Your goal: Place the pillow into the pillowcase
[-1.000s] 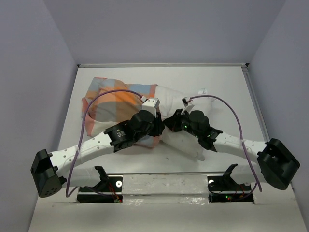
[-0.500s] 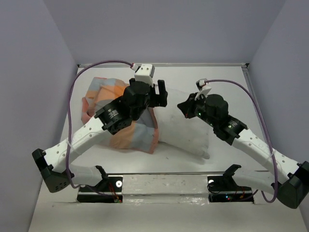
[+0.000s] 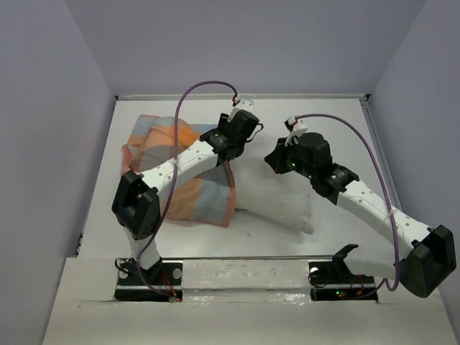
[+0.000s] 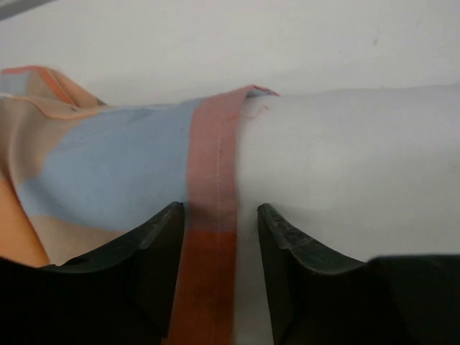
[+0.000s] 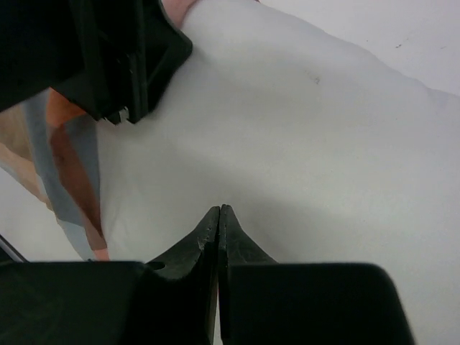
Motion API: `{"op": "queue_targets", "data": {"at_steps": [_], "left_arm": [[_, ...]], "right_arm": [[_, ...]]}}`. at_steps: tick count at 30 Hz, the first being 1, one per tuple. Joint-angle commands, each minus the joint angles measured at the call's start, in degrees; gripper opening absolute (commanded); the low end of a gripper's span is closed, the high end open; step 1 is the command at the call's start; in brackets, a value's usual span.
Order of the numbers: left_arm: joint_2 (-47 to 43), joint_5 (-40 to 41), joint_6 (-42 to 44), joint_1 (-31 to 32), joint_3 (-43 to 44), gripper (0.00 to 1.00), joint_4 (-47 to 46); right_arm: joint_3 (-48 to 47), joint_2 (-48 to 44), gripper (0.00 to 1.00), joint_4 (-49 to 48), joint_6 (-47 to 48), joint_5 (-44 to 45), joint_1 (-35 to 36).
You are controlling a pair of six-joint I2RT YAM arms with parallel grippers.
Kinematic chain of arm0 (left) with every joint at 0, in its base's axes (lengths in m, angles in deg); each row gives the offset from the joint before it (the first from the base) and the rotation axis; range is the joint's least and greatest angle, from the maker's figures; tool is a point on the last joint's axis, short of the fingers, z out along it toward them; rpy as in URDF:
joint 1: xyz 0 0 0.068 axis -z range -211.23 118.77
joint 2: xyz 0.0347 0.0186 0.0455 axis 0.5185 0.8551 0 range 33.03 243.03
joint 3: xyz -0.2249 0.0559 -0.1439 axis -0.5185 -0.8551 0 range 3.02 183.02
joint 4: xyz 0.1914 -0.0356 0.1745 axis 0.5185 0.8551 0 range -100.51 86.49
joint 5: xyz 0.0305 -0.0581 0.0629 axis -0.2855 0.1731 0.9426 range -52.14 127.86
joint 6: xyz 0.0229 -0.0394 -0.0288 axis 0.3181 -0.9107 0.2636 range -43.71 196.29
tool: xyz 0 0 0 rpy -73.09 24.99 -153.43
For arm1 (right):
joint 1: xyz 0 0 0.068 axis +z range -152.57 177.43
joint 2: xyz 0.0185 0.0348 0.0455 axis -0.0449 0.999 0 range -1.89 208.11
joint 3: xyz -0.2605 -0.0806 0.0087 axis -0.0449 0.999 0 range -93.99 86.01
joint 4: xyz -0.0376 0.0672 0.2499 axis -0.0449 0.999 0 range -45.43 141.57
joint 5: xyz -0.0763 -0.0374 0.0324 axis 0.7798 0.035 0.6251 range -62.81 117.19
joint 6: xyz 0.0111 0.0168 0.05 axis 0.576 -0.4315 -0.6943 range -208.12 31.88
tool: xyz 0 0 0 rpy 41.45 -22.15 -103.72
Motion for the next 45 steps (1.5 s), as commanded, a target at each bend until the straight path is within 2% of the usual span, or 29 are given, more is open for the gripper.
{"op": "queue_targets", "data": {"at_steps": [1, 2, 3, 4, 5, 7, 10, 11, 12, 13, 16, 19, 20, 22, 23, 24, 26, 27, 28, 29, 30, 31, 32, 33, 36, 38, 41, 44, 45], "left_arm": [[0.08, 9.73, 3.78, -0.76, 2.42, 0.51, -1.5], [0.0, 10.88, 3.96, -0.76, 1.8, 0.47, -2.38], [-0.18, 12.98, 4.48, -0.85, 1.01, 0.4, -3.35], [-0.61, 13.95, 4.66, -0.76, -0.39, 0.38, -4.4], [-0.96, 15.27, 5.1, -0.76, -1.7, 0.34, -6.33], [-1.75, 16.07, 5.97, -1.11, -3.03, 0.28, -9.49], [-1.5, 15.29, 7.3, -2.08, -3.83, 0.23, -10.65], [-1.15, 15.02, 7.3, -2.43, -3.91, 0.18, -11.0], [-1.23, 14.93, 7.56, -2.61, -4.26, 0.06, -11.7], [-2.1, 13.97, 8.17, -2.69, -5.14, 0.0, -13.45], [-5.61, 9.32, 6.17, -2.7, -5.5, 0.0, -15.22], [-10.09, -1.48, 3.7, -2.7, -5.41, 0.0, -17.41], [-10.98, -4.9, 2.04, -2.7, -5.32, 0.0, -17.94], [-12.39, -14.21, -0.25, -2.7, -4.36, 0.0, -18.65], [-12.57, -15.99, -0.87, -2.7, -3.92, 0.0, -18.91], [-12.74, -17.92, -1.57, -2.7, -3.22, 0.0, -19.26], [-12.31, -22.39, -2.72, -2.78, -2.08, 0.0, -19.44], [-12.22, -23.47, -3.5, -2.78, -1.37, 0.0, -19.36], [-11.96, -24.35, -3.95, -2.7, -0.41, 0.0, -19.44], [-11.69, -25.14, -4.21, -2.78, 0.04, 0.0, -19.79], [-11.52, -26.63, -4.56, -2.78, 0.47, 0.0, -20.06], [-10.99, -28.9, -5.79, -2.87, 1.26, 0.0, -20.58], [-10.73, -28.93, -6.58, -2.87, 1.71, 0.0, -20.85], [-10.55, -31.97, -7.37, -2.87, 2.14, 0.0, -21.2], [-11.16, -39.27, -12.46, -2.87, 1.37, 0.0, -23.04], [-13.79, -41.92, -18.08, -2.7, -0.83, 0.0, -27.95], [-17.82, -42.48, -23.53, 0.02, -4.87, 0.0, -31.13], [-22.66, -39.48, -28.36, 4.5, -10.32, 0.0, -34.29], [-23.55, -39.56, -29.52, 5.38, -12.59, 0.0, -34.73]], "right_arm": [[0.71, -1.08, 0.18, -3.62, 0.85, -0.17, -0.4], [0.63, -0.91, 0.18, -3.7, 1.12, 0.18, -0.4], [0.19, -0.04, 0.33, -3.79, 2.08, 0.53, -1.1], [-0.16, 0.58, 0.41, -3.7, 2.78, 0.62, -1.1], [-1.3, 2.15, 0.54, -3.35, 4.27, -0.07, -2.58], [-2.53, 3.91, 0.66, -2.91, 5.68, -2.17, -4.52], [-4.73, 6.82, 0.73, -2.56, 7.36, -4.91, -5.06], [-5.17, 7.26, 0.78, -2.39, 7.79, -5.09, -5.06], [-5.61, 7.61, 0.8, -2.38, 8.49, -4.91, -5.06], [-6.57, 8.66, 0.84, -2.3, 9.2, -5.0, -5.58], [-8.51, 11.04, 0.88, -2.12, 14.38, -3.34, -5.59], [-12.37, 15.87, 0.92, -0.98, 21.22, -2.0, -6.11], [-13.08, 17.19, 0.93, -1.15, 22.46, -3.23, -6.11], [-17.11, 23.93, 0.93, -0.46, 25.46, -10.6, -6.11], [-18.35, 25.71, 0.93, 0.07, 25.9, -16.54, -6.11], [-19.66, 27.64, 0.93, 1.03, 26.17, -20.78, -6.11], [-22.21, 30.81, 0.79, 5.68, 25.99, -29.04, -6.11], [-22.4, 31.69, 0.73, 6.48, 25.38, -39.17, -6.11], [-20.66, 30.74, 0.67, 5.54, 24.25, -43.71, -6.11], [-17.86, 28.99, 0.49, -2.3, 22.32, -46.89, -5.07], [-14.61, 26.71, 0.33, -7.34, 16.38, -48.23, -3.15], [-8.58, 21.56, 0.08, -17.14, 13.71, -48.5, -2.34], [-5.99, 19.07, 0.0, -21.67, 11.16, -49.2, -1.81], [-3.62, 16.52, 0.0, -26.51, 5.31, -50.25, -1.81], [3.43, 8.16, 0.0, -40.56, -2.72, -48.43, -1.81], [4.32, 5.17, 0.0, -42.28, -3.54, -45.71, -1.81], [3.79, 6.72, 0.0, -44.46, -3.88, -37.27, -3.03], [3.61, 12.34, 0.0, -53.34, -12.55, -34.9, -6.46], [3.79, 13.58, 0.0, -54.93, -13.81, -30.88, -6.99]]}}
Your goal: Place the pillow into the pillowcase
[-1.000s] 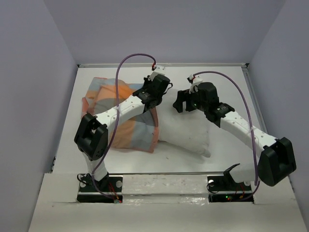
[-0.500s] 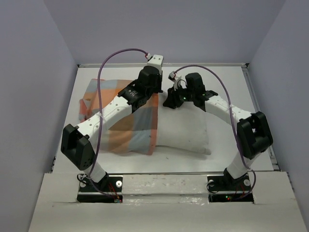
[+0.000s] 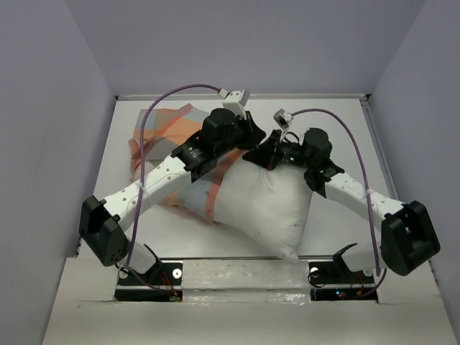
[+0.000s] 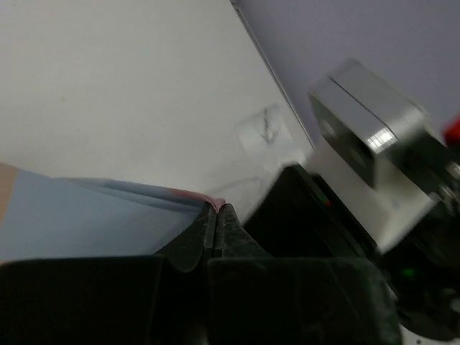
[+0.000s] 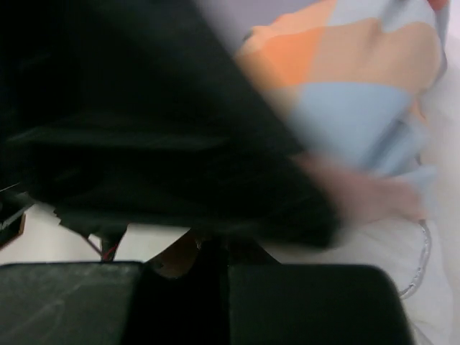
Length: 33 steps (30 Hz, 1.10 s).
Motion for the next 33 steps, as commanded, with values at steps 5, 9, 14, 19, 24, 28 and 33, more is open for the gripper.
{"op": "queue_targets", "data": {"at_steps": [5, 9, 14, 19, 24, 28, 33], "left_arm": [[-11.77, -5.12, -13.59, 10.13, -7.98, 0.0, -14.33], [-10.19, -6.26, -15.35, 12.86, -7.89, 0.0, -17.14], [-6.33, -3.83, -14.23, 13.83, -7.9, 0.06, -15.59], [-7.71, 10.5, -4.56, 14.44, -7.0, 0.89, -3.99], [-17.2, 33.4, -3.12, 14.44, -20.77, 0.94, 2.53], [-24.33, 40.14, -9.26, 13.04, -33.94, 0.87, 5.62], [-26.8, 32.78, -10.52, 5.41, -45.59, 0.8, -2.01]], "right_arm": [[1.68, 9.68, 0.0, -23.89, -12.67, 21.03, -3.3], [10.28, 10.21, 0.0, -28.46, -18.99, 35.53, -3.3], [16.19, 2.5, 0.0, -20.88, -23.75, 51.63, -3.3], [12.41, -1.65, 0.0, -9.59, -19.81, 54.18, -3.3], [6.98, -7.35, 0.02, 3.15, -12.53, 50.16, -7.77], [0.12, -8.69, 0.46, 18.51, -4.45, 48.76, -7.79], [-5.09, -10.52, 0.62, 30.24, -0.2, 36.39, -7.79]]}}
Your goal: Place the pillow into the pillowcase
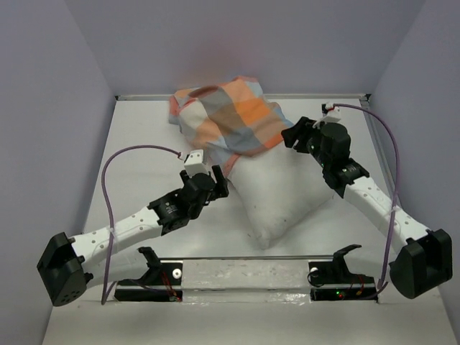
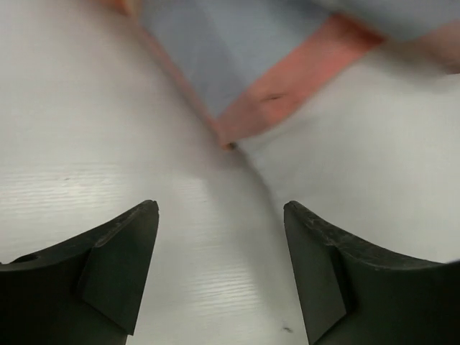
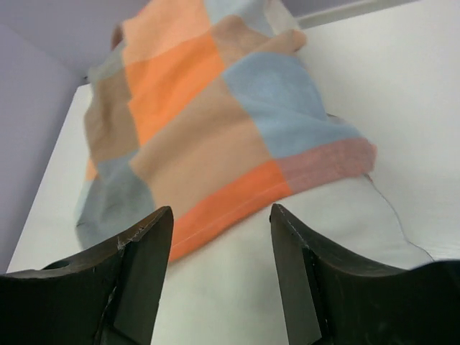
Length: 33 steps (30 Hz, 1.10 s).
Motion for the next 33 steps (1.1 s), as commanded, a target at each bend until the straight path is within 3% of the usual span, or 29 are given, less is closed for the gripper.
{"op": "queue_targets", "data": {"at_steps": [1, 3, 9, 14, 24, 27, 30, 32, 33], "left_arm": [[1.33, -0.2, -1.49, -6.12, -8.78, 0.79, -7.34], [3.34, -4.48, 2.72, -7.36, -10.63, 0.78, -15.24], [11.61, -7.84, 12.9, -7.63, -7.84, 0.78, -25.29], [18.89, -6.46, 17.75, -7.98, -2.14, 0.76, -28.03], [25.24, 1.46, 21.63, -11.06, 2.98, 0.44, -28.74], [23.14, 3.04, 21.28, -11.14, 1.75, 0.41, -29.17], [21.11, 4.1, 21.89, -11.06, 0.61, 0.46, -29.61], [20.76, 3.49, 22.5, -11.14, 0.6, 0.57, -30.31], [21.02, 2.1, 23.12, -11.49, 1.13, 0.67, -30.58]], "right_arm": [[-2.44, -4.43, 0.62, 8.68, 6.21, -10.77, 0.21], [-0.85, -5.92, 0.6, 9.47, 6.56, -13.4, 1.44], [0.38, -7.08, 0.59, 12.72, 9.63, -11.75, 11.17], [-1.98, -5.33, 0.72, 17.72, 12.01, -4.02, 18.49], [-5.24, 0.82, 0.79, 20.2, 14.21, 5.91, 27.28], [-6.47, 3.46, 0.79, 20.99, 14.65, 9.95, 29.03], [-8.32, 6.27, 0.81, 21.87, 14.91, 15.05, 30.44], [-10.95, 9.61, 0.83, 22.22, 14.91, 19.35, 30.45], [-12.7, 11.8, 0.83, 22.39, 14.74, 21.54, 30.97]]}}
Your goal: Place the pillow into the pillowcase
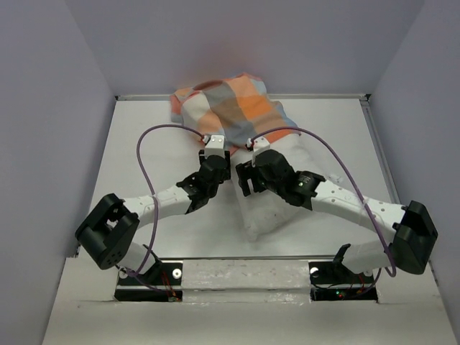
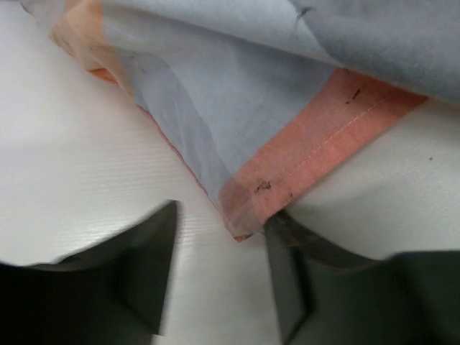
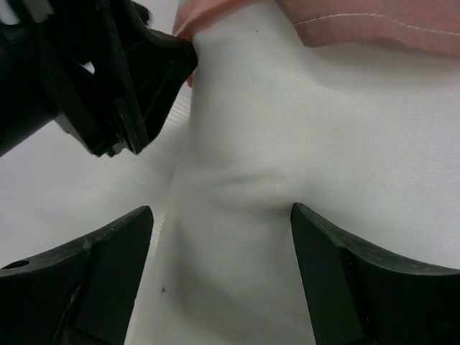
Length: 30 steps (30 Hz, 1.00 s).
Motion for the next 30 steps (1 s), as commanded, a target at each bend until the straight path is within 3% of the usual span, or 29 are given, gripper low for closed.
{"op": "queue_targets", "data": {"at_steps": [1, 4, 7, 10, 14, 16, 18, 21, 22, 23, 24, 26, 30], "left_arm": [[-2.8, 2.59, 2.32, -1.27, 0.63, 0.69, -5.73], [-0.43, -0.05, 3.37, -2.06, 1.77, 0.7, -6.96], [1.77, -2.42, 3.98, -2.67, 3.17, 0.7, -7.4], [3.17, -3.57, 5.3, -2.94, 4.05, 0.65, -8.36], [2.83, -2.43, 5.57, -3.03, 4.76, 0.45, -9.42], [1.69, -2.51, 5.57, -3.03, 4.85, 0.38, -9.68], [0.81, -3.83, 5.39, -3.03, 4.59, 0.21, -10.04], [-0.6, -6.37, 5.13, -3.03, 4.32, 0.06, -10.04], [-1.04, -7.25, 4.34, -3.03, 4.06, 0.0, -10.04], [-2.0, -8.48, 3.82, -3.03, 3.45, 0.0, -10.21], [-2.44, -11.01, 3.29, -2.94, 2.92, 0.0, -10.39], [-3.85, -14.62, 1.71, -2.85, 1.52, 0.0, -10.65], [-6.22, -20.51, -0.31, -2.76, -0.33, 0.0, -10.74]], "right_arm": [[-5.94, 4.98, 0.84, 1.55, 0.92, 10.57, 1.32], [-8.4, 8.75, 0.83, 1.19, 0.48, 13.37, 1.32], [-8.75, 11.74, 0.58, 0.93, 0.39, 19.08, 0.53], [-6.74, 11.57, 0.31, 0.67, -0.57, 18.4, -0.27], [-4.36, 9.73, 0.0, -0.21, -1.36, 19.0, -0.79], [-3.13, 8.06, 0.0, -0.21, -1.45, 20.14, -0.79], [-1.12, 5.7, 0.0, -0.13, -1.36, 20.76, -1.32], [0.82, 2.97, 0.0, -0.21, -1.36, 20.94, -1.32], [1.35, 2.18, 0.01, -0.21, -1.54, 20.85, -1.84], [1.96, 0.78, 0.14, -0.04, -1.71, 20.33, -1.85], [2.06, 0.15, 0.51, 0.22, -1.72, 18.59, -1.85], [0.84, -0.64, 0.85, 0.66, -1.54, 17.09, -1.85], [-3.72, 1.62, 0.91, 0.58, -1.28, 12.6, -1.85]]}}
